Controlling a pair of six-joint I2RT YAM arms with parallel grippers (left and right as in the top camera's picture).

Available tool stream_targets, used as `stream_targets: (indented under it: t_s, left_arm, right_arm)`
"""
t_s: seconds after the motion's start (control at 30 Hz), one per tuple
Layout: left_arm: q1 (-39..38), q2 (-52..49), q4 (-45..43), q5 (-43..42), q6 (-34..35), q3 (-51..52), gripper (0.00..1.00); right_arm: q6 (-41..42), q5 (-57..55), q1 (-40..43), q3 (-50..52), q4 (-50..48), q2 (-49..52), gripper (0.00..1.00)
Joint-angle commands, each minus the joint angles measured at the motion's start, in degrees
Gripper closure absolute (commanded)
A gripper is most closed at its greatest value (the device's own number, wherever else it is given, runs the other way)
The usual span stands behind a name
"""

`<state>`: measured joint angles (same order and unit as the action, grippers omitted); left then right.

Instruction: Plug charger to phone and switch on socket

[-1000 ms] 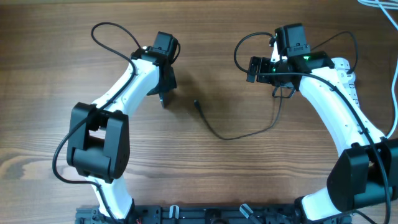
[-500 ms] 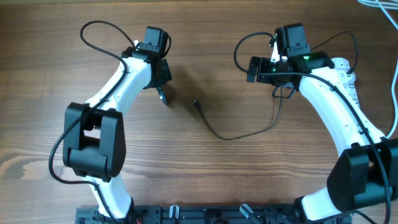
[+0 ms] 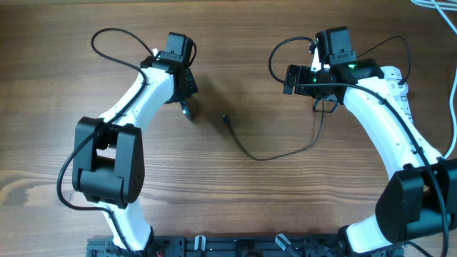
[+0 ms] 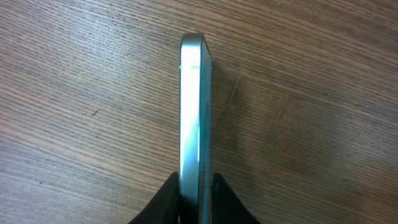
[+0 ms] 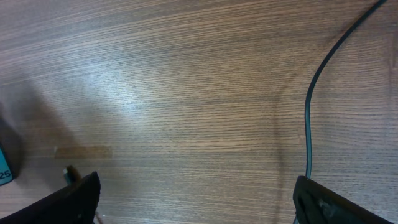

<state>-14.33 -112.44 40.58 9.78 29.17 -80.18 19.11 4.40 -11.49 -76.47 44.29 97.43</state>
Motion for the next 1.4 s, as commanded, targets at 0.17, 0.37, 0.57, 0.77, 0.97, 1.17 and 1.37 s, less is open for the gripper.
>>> stream_targets:
  t_s: [0.17,0.37,0.57,0.77,0.97,1.17,1.37]
  left_arm:
    - [-0.07,-0.81,-1.44,0.11,4.76,2.69,0.85]
    - [-0.07,-0.81,-2.08,-1.81,4.76,2.73,0.85]
    - [-0.07,-0.81,-2.54,-1.81,4.72,2.73,0.89]
    - [-0.07,-0.81,-2.12,-1.88,3.43,2.73,0.89]
    - [-0.07,-0.81,2.08,-2.91,-8.35,2.71,0.92]
    - [-0.04,-0.81,4.31,-3.54,-8.9,2.71,0.87]
    - [-0.02,-0.81,1.4,-3.56,-0.11,2.71,0.91]
  right_arm:
    - [-1.07,-1.16,-0.09,0.09,-0.15,0.61,0.0]
    - [-1.07,-1.16,-0.09,0.09,-0.15,0.61,0.0]
    - [-1.07,-1.16,-0.09,0.09,-0.15,0.61,0.01]
    - [-1.05,-1.16,-0.09,0.09,-0.15,0.61,0.0]
    - [-1.05,-1.16,-0.09,0.09,-0.15,0.61,0.0]
    - [-1.07,-1.16,-0.09,0.09,-0.15,0.61,0.0]
    - [-1.05,-1.16,-0.09,0.09,-0.15,0.61,0.0]
